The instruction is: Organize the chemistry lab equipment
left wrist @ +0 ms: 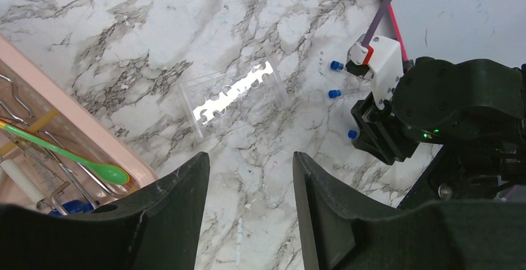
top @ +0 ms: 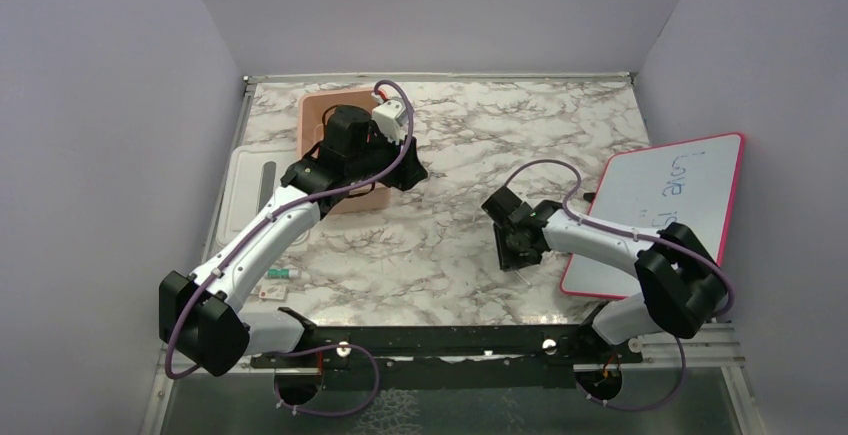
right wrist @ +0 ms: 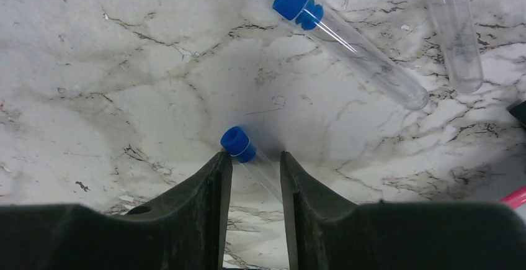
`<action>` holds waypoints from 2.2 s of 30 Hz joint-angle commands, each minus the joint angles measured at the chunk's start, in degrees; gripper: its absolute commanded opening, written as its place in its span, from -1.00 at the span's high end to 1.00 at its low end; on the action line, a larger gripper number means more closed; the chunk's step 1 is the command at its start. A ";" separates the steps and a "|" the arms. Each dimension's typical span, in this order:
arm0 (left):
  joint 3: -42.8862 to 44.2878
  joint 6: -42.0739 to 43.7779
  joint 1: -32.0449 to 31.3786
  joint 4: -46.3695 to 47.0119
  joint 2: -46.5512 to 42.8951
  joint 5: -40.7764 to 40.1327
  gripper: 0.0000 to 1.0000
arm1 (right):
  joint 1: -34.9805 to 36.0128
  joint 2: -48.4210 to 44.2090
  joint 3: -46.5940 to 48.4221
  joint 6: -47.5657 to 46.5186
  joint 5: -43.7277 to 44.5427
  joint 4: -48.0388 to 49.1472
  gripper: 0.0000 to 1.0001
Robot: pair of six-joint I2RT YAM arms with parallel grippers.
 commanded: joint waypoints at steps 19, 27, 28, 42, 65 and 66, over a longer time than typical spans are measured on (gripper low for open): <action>-3.28 -8.86 0.07 7.72 -3.49 5.56 -0.14 | 0.03 -16.93 3.96 -3.62 2.37 16.70 0.75; -12.61 -22.35 -1.38 24.41 -5.07 16.31 -0.28 | -0.02 -25.96 3.99 -1.66 -3.46 35.78 0.75; -13.05 -22.98 -1.98 25.82 -4.96 17.02 -0.34 | 0.03 -26.26 4.16 -0.72 -4.13 37.07 0.75; -14.62 -24.81 -7.70 35.79 -1.71 16.26 -0.18 | -0.01 -25.66 7.02 11.28 -10.24 39.72 0.79; -7.15 6.22 -11.39 15.66 -7.14 14.99 0.91 | -0.05 -22.28 25.22 2.75 -19.53 11.16 0.34; -6.39 7.24 -11.35 14.18 -6.96 15.11 0.91 | -0.05 -22.04 25.88 2.17 -20.23 10.25 0.33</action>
